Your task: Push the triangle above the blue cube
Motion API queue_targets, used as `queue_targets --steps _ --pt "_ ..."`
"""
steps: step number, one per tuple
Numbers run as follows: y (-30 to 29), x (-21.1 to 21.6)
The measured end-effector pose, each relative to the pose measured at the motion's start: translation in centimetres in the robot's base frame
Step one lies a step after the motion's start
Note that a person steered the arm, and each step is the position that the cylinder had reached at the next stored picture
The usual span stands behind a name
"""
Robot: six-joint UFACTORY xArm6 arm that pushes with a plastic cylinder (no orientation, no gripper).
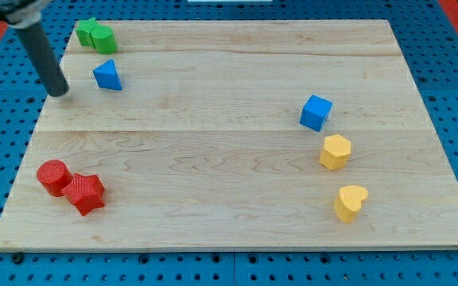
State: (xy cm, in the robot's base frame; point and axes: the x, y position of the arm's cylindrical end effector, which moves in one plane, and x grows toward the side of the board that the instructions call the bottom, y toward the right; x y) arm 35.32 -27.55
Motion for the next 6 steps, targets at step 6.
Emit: queue_targets --steps 6 --pt "34.3 6.8"
